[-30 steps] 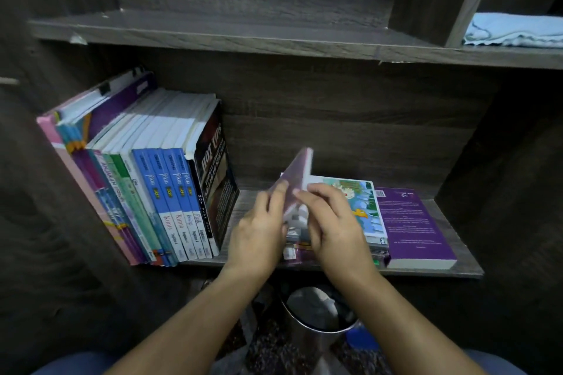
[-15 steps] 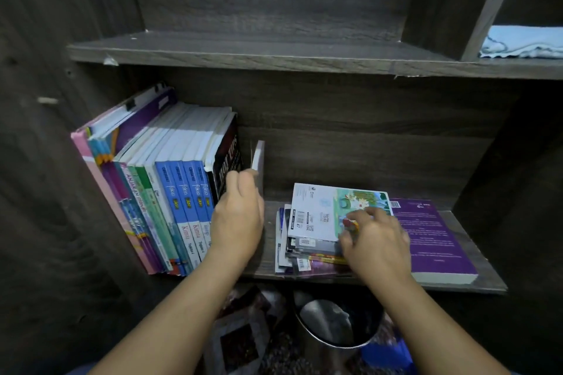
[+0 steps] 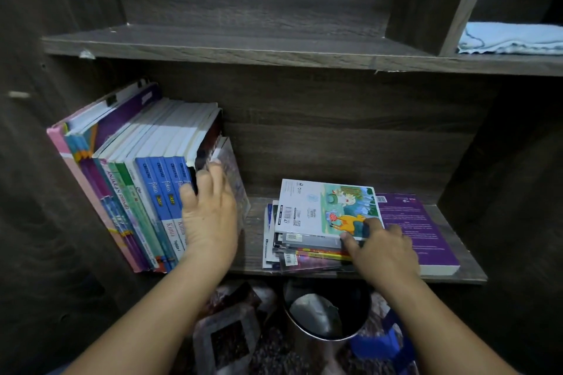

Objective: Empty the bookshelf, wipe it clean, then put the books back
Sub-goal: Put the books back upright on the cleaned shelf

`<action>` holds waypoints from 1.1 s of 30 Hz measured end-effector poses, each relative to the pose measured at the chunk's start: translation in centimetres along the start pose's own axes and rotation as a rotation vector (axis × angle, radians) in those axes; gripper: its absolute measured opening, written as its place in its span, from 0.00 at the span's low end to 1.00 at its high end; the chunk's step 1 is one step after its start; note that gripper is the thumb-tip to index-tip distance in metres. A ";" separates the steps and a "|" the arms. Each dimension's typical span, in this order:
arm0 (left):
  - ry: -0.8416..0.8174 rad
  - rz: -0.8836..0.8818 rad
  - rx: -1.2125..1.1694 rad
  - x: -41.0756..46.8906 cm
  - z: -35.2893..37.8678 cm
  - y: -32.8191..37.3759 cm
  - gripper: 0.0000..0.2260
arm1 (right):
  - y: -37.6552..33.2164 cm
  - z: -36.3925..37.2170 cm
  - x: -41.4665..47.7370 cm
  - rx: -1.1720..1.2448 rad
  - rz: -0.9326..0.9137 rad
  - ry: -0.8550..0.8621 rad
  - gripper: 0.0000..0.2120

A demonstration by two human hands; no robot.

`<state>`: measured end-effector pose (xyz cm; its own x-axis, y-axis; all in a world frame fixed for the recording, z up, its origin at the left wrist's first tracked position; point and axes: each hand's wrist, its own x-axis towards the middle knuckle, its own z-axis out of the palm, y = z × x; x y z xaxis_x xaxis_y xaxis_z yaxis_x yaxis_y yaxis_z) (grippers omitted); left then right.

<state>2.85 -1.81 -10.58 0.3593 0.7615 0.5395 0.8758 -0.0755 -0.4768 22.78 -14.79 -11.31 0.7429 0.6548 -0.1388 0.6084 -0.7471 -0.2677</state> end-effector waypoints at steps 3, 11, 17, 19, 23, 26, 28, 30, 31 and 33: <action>-0.023 -0.028 0.029 0.1 0.1 -0.3 0.33 | -0.2 -0.1 0.2 0.020 0.014 -0.012 0.33; -0.012 0.203 -0.488 -1.4 -0.9 2.9 0.28 | -0.6 0.0 0.8 0.011 0.026 -0.014 0.35; -0.385 0.539 -0.892 -2.3 0.0 4.6 0.27 | -0.4 -0.2 0.7 -0.043 -0.028 -0.038 0.36; -0.468 0.511 -0.969 -2.3 0.1 4.9 0.28 | -0.4 0.0 0.6 -0.036 -0.054 -0.027 0.35; -0.461 0.432 -0.997 -2.0 0.0 5.0 0.28 | -0.4 0.5 0.5 -0.001 -0.078 0.031 0.31; -0.390 0.351 -0.955 -2.2 -0.2 5.2 0.24 | -0.4 0.4 0.5 0.022 -0.085 0.053 0.32; -0.345 0.308 -0.814 -2.3 -0.8 5.3 0.22 | -0.5 0.4 0.4 0.046 -0.102 0.049 0.32; -0.323 0.272 -0.677 -2.3 -1.1 5.4 0.23 | -0.7 0.6 0.1 0.076 -0.139 0.053 0.31; -0.314 0.264 -0.645 -2.3 -1.2 5.4 0.24 | -0.8 0.7 0.1 0.095 -0.162 0.066 0.30; -0.303 0.311 -0.669 -2.5 -1.0 5.5 0.22 | -1.0 1.1 0.0 0.177 -0.218 0.113 0.26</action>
<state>7.09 -4.80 -13.87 0.6003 0.7764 0.1921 0.7917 -0.6109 -0.0051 21.90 -13.94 -12.09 0.6328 0.7731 0.0441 0.7060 -0.5526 -0.4429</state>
